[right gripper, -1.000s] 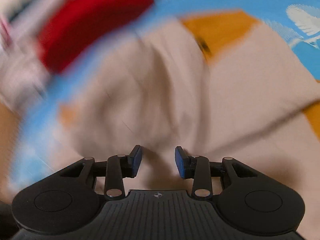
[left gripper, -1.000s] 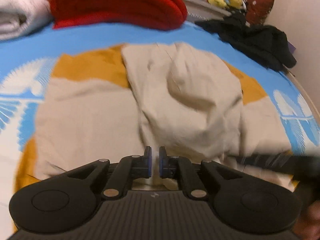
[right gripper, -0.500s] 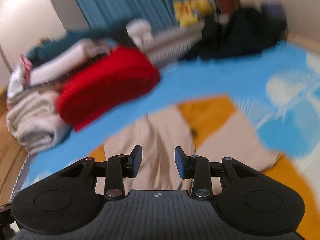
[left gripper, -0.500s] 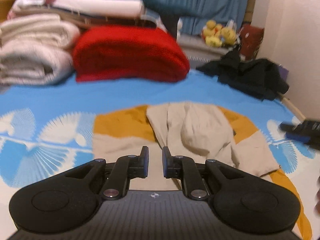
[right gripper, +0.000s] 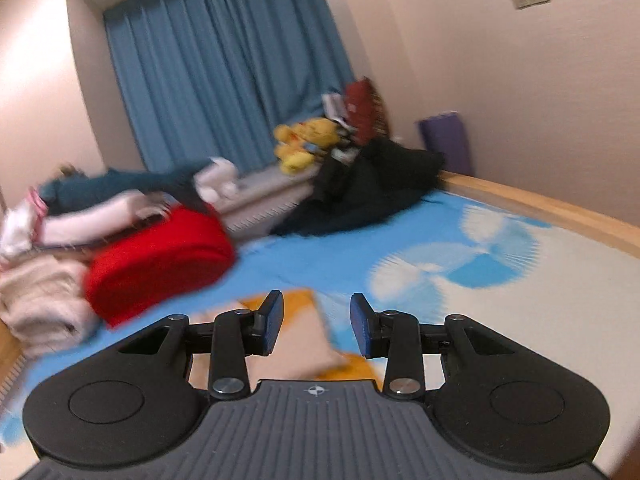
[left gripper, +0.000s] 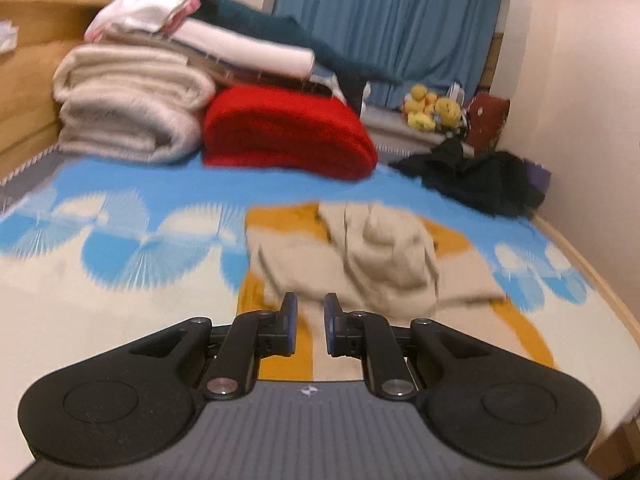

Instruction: Fold large clothes

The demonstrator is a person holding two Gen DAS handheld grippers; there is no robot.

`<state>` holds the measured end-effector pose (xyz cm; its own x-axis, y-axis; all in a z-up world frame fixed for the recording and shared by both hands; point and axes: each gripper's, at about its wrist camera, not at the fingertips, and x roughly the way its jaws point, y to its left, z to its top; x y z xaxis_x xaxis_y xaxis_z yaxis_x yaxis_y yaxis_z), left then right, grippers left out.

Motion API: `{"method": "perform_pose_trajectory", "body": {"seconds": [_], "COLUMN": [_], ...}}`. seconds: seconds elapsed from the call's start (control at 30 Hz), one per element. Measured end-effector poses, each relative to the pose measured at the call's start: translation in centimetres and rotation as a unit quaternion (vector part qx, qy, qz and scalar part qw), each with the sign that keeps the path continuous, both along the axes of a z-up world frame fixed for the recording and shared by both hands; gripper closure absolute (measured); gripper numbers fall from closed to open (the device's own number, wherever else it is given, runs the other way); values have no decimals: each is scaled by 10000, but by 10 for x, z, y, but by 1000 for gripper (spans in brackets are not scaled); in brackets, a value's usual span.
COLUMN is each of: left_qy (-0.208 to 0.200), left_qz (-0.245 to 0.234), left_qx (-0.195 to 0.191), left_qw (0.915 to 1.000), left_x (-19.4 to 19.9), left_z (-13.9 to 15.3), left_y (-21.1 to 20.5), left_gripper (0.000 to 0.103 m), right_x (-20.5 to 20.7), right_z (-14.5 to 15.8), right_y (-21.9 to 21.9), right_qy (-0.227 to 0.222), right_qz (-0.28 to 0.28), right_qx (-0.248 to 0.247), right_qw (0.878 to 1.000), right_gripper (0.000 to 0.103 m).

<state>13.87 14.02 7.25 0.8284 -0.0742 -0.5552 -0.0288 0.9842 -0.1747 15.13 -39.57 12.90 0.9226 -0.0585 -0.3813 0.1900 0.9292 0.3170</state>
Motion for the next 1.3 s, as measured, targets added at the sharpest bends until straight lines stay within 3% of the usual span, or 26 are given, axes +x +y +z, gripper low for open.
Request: {"method": "perform_pose_trajectory", "body": {"seconds": [0.13,0.23,0.33,0.4,0.5,0.6,0.73,0.87,0.93,1.0,1.03,1.2,1.3], "left_qy": [553,1544,1818,1999,2412,2656,2841,2906,2864,2850,2840,2877,2917], "left_qz": [69,261,314,488,710,852,790,728,609,471,460,521,551], "left_qx": [-76,-210,-190,-101,-387,-420,-478,-393,-274,-254,-235,-346,-320], "left_qw": [9984,9874,9827,9785,9671,9594,9543,9532,9558,9570,9574,9557,9544], "left_x": [-33,-31,-29,-30,-29,-28,-28,-30,-27,-26,-26,-28,-28], "left_z": [-55,-95,-113,-124,-138,-152,-161,-168,-169,-169,-168,-167,-168], "left_y": [2,9,16,24,41,50,48,38,32,29,29,34,34], "left_gripper": [88,88,79,67,64,57,57,58,67,85,87,86,83], "right_x": [-15,-5,2,3,10,8,3,2,0,2,3,0,-2], "right_z": [-52,-93,-122,-144,-173,-189,-206,-212,-212,-211,-211,-207,-212], "right_y": [-25,-38,-38,-37,-33,-28,-24,-19,-15,-15,-16,-34,-35], "right_qy": [855,1682,2258,2667,3257,3628,3981,4066,4068,4066,4053,3985,4074], "right_qz": [-12,78,101,155,123,82,180,248,252,267,236,-276,-239], "right_qx": [30,276,123,272,449,292,193,43,26,33,23,-9,28], "right_qw": [9963,9853,9740,9633,9443,9314,9169,9133,9131,9132,9139,9168,9129], "right_gripper": [63,63,62,60,60,55,52,50,50,50,50,50,44]}}
